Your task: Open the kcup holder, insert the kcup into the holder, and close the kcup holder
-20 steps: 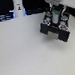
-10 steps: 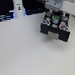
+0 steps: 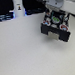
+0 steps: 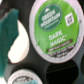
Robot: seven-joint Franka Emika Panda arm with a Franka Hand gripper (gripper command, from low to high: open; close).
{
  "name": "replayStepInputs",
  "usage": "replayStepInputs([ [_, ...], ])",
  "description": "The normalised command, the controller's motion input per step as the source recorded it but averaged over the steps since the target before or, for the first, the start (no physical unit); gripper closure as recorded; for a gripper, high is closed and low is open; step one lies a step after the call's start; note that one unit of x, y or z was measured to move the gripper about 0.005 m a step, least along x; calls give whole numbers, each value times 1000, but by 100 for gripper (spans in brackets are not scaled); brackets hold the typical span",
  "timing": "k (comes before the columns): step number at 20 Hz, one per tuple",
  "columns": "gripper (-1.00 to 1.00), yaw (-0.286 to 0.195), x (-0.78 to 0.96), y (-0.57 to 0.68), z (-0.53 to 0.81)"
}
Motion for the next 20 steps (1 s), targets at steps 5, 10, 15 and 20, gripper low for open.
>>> replayStepInputs([
  [5,-100,51,374,-253,403],
  [10,-100,63,486,-451,342],
  [15,-100,59,511,-471,274],
  [20,-100,26,633,-460,234],
])
